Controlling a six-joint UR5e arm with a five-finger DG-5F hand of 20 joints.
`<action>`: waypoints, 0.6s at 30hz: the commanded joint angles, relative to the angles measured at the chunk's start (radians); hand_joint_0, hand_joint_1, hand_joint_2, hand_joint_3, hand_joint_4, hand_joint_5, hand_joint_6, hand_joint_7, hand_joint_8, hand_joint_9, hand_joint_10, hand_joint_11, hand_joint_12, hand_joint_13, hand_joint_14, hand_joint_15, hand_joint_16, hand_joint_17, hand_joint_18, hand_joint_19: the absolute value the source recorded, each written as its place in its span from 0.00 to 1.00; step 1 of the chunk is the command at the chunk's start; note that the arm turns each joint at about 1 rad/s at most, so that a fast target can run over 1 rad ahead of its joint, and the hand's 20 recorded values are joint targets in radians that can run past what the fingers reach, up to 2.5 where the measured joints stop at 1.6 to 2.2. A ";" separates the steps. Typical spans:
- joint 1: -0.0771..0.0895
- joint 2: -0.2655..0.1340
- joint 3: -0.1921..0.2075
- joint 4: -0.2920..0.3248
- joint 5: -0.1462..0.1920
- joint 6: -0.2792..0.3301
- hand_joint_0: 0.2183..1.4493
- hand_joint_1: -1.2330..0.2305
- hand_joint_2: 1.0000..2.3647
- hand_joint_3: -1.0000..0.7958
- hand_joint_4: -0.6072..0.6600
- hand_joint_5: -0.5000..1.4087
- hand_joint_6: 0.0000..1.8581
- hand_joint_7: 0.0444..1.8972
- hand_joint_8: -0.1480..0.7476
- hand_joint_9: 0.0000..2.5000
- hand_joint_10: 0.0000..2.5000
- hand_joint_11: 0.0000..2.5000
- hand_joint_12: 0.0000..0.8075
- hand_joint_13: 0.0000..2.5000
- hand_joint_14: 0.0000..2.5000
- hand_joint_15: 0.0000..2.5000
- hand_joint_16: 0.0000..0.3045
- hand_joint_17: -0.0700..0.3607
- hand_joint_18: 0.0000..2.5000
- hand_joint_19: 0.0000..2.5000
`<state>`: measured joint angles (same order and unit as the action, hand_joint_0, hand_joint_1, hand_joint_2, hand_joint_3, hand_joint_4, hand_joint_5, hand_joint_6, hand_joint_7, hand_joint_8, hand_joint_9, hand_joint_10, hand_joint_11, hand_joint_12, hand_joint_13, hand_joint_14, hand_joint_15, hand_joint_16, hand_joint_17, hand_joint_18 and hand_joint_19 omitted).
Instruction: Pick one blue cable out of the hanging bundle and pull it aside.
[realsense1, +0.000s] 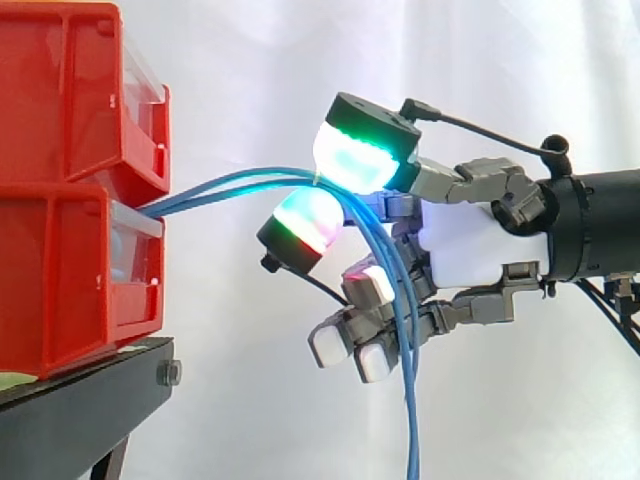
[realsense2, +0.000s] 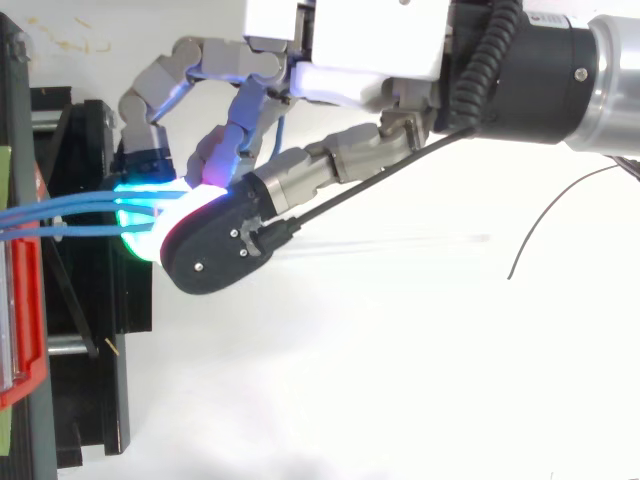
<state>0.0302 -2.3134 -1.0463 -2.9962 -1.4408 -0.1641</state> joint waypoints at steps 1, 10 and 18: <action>-0.003 0.002 0.000 -0.006 -0.006 0.000 0.46 0.27 0.00 0.28 0.17 0.17 0.52 0.46 0.41 0.46 0.01 0.30 0.38 0.34 0.01 0.21 0.12 0.36 0.32 0.24; -0.007 0.002 0.000 -0.020 -0.036 -0.011 0.23 0.33 0.00 0.28 0.37 0.19 0.50 0.42 0.43 0.48 0.01 0.31 0.42 0.35 0.01 0.23 0.13 0.38 0.31 0.26; -0.010 0.002 0.000 -0.021 -0.036 -0.017 0.21 0.46 0.00 0.28 0.41 0.19 0.49 0.43 0.47 0.49 0.01 0.31 0.45 0.35 0.01 0.24 0.15 0.40 0.30 0.28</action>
<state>0.0216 -2.3117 -1.0458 -3.0171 -1.4774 -0.1798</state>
